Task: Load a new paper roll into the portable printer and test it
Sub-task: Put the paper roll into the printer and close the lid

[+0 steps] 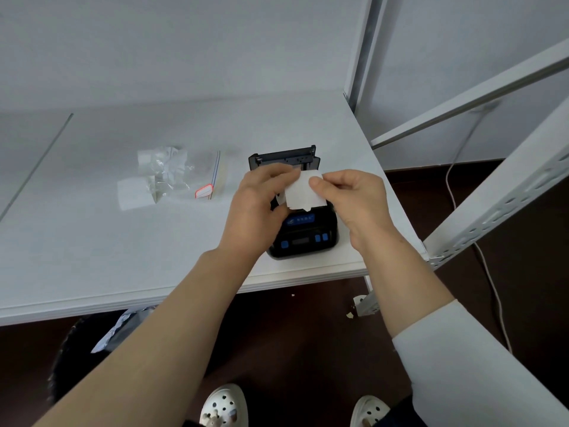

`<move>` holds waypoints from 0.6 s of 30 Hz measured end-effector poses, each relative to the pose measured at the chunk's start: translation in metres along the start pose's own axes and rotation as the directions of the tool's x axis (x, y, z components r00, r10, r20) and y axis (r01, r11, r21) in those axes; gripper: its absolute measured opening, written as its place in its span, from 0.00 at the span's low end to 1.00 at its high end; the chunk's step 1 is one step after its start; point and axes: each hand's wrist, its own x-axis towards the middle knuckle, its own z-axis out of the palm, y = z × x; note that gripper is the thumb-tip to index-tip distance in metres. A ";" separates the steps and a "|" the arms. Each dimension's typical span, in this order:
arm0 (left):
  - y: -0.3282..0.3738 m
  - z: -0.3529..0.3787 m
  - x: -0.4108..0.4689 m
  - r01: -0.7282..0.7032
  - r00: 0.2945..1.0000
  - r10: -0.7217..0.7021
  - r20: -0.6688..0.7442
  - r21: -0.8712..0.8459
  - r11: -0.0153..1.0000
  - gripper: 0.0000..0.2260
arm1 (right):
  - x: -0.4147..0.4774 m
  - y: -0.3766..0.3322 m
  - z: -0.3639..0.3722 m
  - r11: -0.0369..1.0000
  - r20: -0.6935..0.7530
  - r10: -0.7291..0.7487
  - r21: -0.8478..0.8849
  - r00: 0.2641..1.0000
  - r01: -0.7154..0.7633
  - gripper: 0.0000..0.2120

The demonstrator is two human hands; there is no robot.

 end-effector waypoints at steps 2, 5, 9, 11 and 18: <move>-0.002 0.002 0.001 0.049 0.998 -0.051 -0.028 -0.040 0.998 0.24 | 0.001 0.001 0.003 1.000 -0.013 -0.015 0.005 1.000 0.015 0.10; -0.003 0.001 0.003 0.124 0.992 -0.126 -0.012 -0.104 0.987 0.23 | 0.000 0.006 0.010 0.999 -0.028 -0.029 -0.024 0.999 0.028 0.05; -0.004 0.001 0.007 0.187 0.982 -0.187 0.011 -0.102 0.977 0.20 | 0.005 0.013 0.014 0.960 -0.089 -0.094 -0.271 0.992 0.067 0.07; -0.005 0.003 0.007 0.212 0.977 -0.210 0.025 -0.081 0.974 0.19 | 0.005 0.014 0.014 0.928 -0.100 -0.123 -0.364 0.987 0.079 0.06; -0.002 0.006 0.014 0.228 0.966 -0.241 0.092 0.131 0.965 0.15 | 0.010 0.022 0.020 0.792 -0.067 -0.241 -0.590 0.968 0.156 0.08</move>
